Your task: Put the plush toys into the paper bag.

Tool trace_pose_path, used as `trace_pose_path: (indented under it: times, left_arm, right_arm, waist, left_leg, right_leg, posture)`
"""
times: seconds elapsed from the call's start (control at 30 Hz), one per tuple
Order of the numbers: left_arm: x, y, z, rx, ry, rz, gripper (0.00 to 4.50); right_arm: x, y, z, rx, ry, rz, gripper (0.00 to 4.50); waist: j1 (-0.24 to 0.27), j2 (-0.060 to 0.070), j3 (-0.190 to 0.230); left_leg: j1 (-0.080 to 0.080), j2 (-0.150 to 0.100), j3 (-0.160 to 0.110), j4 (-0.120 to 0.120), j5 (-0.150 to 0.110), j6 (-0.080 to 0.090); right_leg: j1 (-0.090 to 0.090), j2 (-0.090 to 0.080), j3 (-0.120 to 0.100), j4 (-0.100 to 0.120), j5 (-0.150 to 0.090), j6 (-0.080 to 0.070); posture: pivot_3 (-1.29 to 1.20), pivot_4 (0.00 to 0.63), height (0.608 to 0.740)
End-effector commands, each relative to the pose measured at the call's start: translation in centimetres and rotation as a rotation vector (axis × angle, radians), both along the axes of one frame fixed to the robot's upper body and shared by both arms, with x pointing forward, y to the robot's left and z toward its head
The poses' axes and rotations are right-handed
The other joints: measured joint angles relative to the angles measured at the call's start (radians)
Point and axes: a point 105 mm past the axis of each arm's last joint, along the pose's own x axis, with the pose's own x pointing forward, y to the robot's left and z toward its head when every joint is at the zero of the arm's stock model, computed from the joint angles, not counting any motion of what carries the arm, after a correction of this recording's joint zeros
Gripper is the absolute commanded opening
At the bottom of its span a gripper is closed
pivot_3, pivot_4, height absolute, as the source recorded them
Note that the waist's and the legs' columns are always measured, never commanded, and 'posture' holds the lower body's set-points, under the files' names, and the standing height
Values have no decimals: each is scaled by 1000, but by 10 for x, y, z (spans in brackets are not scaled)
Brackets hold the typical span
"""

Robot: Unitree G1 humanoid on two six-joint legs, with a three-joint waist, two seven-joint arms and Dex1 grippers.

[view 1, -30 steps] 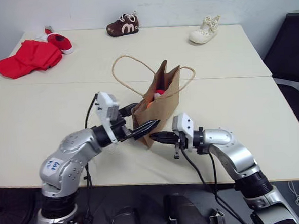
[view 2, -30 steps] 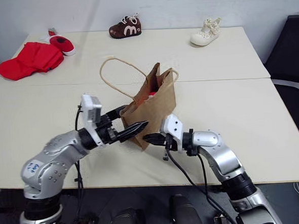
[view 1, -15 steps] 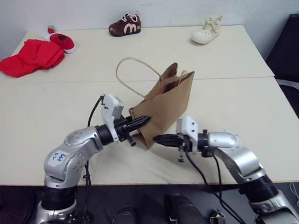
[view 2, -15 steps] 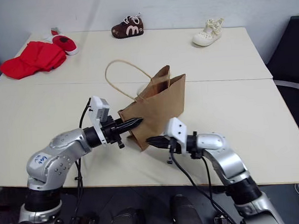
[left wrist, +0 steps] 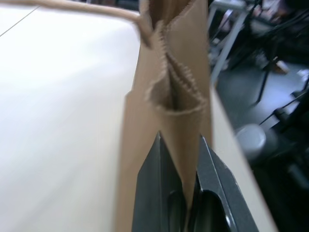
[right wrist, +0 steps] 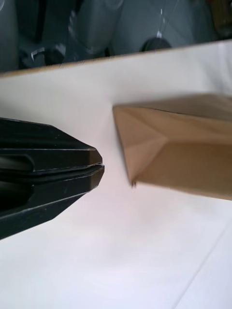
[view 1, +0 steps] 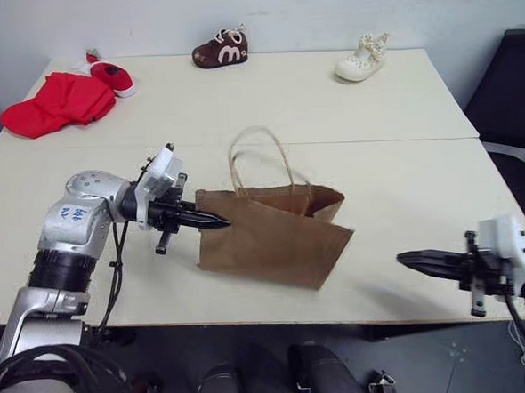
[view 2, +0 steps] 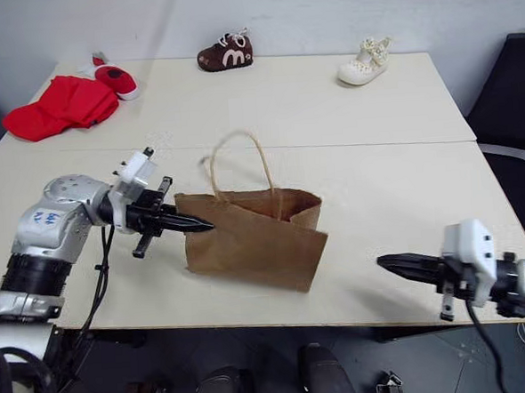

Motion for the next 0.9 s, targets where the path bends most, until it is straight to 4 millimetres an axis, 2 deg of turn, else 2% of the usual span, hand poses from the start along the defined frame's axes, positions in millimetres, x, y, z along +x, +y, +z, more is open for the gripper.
trace_pose_path:
  times: [0.03, 0.07, 0.13, 0.23, 0.4, 0.57, 0.6, 0.77, 0.9]
  left_arm:
    - [-5, 4, 0, 37, -15, -96, 56]
    - [-5, 7, -2, 44, -11, -88, 56]
    - [-7, 11, -1, 28, -16, -76, 470]
    - [-7, 22, 0, -1, -42, 12, 1184]
    - [-8, 51, 2, -26, -112, 209, 2744]
    - [-14, 104, -5, -24, -195, 458, 4324]
    - [-15, 113, -9, -9, -208, 498, 4500]
    - [-29, 146, -27, 107, -284, 613, 4500]
    - [-38, 154, -27, 126, -316, 653, 4500]
  right_arm:
    - [5, 0, 7, 45, -61, -31, 0]
    - [6, 1, 7, 59, -58, -31, 0]
    - [5, 3, 7, 79, -42, -24, 0]
    - [6, 4, 12, 76, -49, -12, 533]
    - [13, -7, 23, 42, -106, -32, 2282]
    - [22, -23, 32, 5, -136, -61, 4047]
    - [23, -25, 34, 1, -139, -62, 4391]
    - [32, -31, 38, -29, -156, -40, 4452]
    - [41, -31, 39, -43, -171, -30, 4452]
  waist:
    - [-3, 0, 0]
    - [-4, 0, 0]
    - [-4, 0, 0]
    - [-6, 1, 0]
    - [-5, 1, 0]
    - [-3, 1, 0]
    - [-3, 1, 0]
    - [-3, 1, 0]
    - [-4, 1, 0]
  left_leg:
    - [0, 0, 0, 0, 0, 0]
    - [0, 1, 1, 0, 0, 0]
    - [0, 2, 1, 0, 0, 0]
    - [0, 2, 1, 0, 0, 0]
    - [0, 2, 1, 0, 0, 0]
    - [0, 2, 1, 0, -1, 1]
    - [0, 2, 1, 0, -1, 2]
    - [0, 2, 2, 0, -1, 2]
    - [0, 2, 2, 0, -1, 3]
  right_leg:
    - [0, 0, 0, 0, 0, 0]
    - [-1, -1, 0, 1, 0, 0]
    - [-2, -2, 0, 2, 0, 0]
    - [-2, -3, 0, 2, 0, 0]
    - [-3, -3, 0, 3, 0, 0]
    - [-3, -5, -1, 3, 0, 0]
    - [-3, -5, -1, 2, 0, 0]
    - [-3, -5, -1, 2, 0, 0]
    - [-3, -5, -1, 2, 0, 0]
  posture:
    - [0, 150, 740]
    - [0, 150, 740]
    - [0, 150, 740]
    - [0, 150, 740]
    - [0, 150, 740]
    - [0, 150, 740]
    - [0, 150, 740]
    - [0, 150, 740]
    - [0, 150, 740]
